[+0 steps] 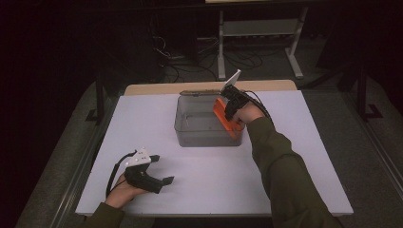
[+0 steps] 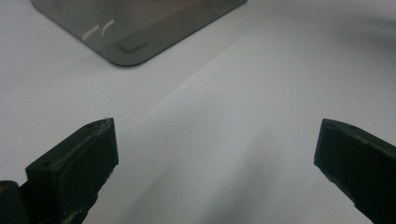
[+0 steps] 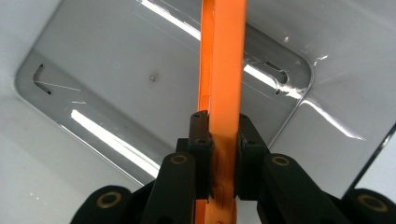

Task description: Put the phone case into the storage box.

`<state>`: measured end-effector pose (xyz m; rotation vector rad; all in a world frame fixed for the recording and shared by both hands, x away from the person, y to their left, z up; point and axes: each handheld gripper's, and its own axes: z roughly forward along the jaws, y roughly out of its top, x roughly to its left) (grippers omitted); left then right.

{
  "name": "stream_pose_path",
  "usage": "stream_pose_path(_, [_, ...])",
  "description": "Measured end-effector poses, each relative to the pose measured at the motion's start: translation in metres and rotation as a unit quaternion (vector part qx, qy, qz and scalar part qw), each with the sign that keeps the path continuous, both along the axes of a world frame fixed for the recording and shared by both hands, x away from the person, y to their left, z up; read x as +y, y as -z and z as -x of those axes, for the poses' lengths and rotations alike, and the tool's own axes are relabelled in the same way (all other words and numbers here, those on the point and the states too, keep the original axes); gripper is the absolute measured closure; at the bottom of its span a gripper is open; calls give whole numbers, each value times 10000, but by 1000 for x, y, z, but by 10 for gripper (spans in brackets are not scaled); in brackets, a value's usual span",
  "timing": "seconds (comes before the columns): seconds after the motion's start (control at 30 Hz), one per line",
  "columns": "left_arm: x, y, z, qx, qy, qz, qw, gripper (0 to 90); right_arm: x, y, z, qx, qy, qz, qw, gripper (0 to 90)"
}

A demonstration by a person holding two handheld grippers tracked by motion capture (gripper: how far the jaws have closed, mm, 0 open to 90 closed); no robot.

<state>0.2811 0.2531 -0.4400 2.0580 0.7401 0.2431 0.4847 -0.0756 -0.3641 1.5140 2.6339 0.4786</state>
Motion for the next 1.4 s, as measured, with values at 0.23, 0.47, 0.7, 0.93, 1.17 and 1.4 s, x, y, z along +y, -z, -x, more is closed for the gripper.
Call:
stream_pose_path(0.23, [0,0,0,0,-4,9,10000,0,1,0,-2,91,-1,80,9999,789])
stream_pose_path(0.47, [0,0,0,1,-9,9,10000,0,2,2,-3,190,14,143,9997,789])
stream_pose_path(0.7, [0,0,0,0,-8,8,10000,0,3,4,-6,338,57,237,9991,788])
stream_pose_path(0.93, [0,0,0,3,-21,19,10000,0,3,4,-6,391,60,277,9988,785])
stream_pose_path(1.17, [0,0,0,-1,-5,12,10000,0,3,4,-6,395,33,275,9988,782])
stream_pose_path(1.4, [0,0,0,5,-12,14,10000,0,3,5,-7,412,29,275,9988,779])
